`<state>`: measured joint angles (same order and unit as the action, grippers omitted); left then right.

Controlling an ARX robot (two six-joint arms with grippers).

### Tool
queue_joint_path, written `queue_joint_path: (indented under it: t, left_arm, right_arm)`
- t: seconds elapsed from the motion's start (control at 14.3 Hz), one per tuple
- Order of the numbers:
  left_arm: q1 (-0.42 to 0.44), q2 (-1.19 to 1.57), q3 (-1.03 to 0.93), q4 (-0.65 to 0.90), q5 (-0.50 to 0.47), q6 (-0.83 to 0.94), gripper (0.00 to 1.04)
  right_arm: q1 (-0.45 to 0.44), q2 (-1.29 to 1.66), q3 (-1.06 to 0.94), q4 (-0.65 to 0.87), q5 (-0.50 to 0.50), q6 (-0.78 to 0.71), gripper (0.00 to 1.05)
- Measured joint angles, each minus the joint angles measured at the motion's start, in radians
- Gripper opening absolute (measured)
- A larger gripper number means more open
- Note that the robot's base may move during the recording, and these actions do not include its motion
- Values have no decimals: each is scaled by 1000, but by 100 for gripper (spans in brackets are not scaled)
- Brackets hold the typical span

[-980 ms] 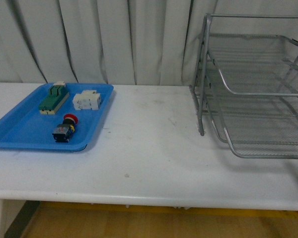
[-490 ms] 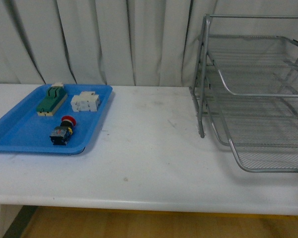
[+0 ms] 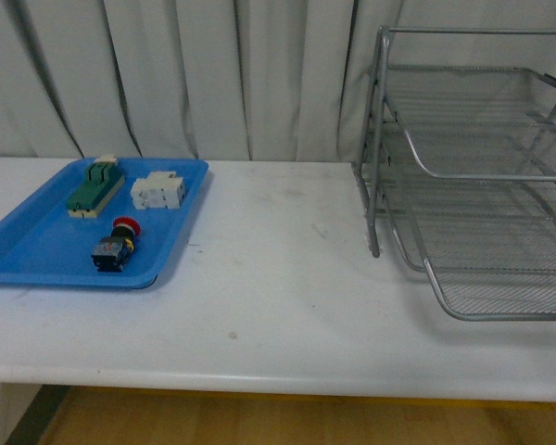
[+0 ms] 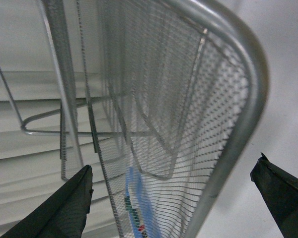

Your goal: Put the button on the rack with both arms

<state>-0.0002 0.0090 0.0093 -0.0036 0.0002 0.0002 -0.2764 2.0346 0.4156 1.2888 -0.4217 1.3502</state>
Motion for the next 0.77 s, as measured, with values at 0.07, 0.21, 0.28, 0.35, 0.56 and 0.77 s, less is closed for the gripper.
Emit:
queue_joint_path:
  t: [0.07, 0.21, 0.28, 0.35, 0.56, 0.77]
  left_arm:
    - [0, 0, 0, 0, 0, 0, 98]
    - [0, 0, 0, 0, 0, 0, 98]
    - [0, 0, 0, 0, -1, 0, 98]
    - [0, 0, 0, 0, 0, 0, 98]
    - [0, 0, 0, 1, 0, 0, 98]
    - [0, 0, 0, 0, 0, 0, 98]
  right_arm:
    - [2, -9, -1, 2, 3, 0, 98]
    - [2, -10, -31, 0, 1, 0, 98]
    - [23, -83, -93, -31, 80, -126, 91]
    - [50, -286, -193, -42, 156, -346, 80]
    - [80, -1001, -384, -424, 220, -1190, 32]
    - [48, -1468, -405, -766, 201, -1321, 1]
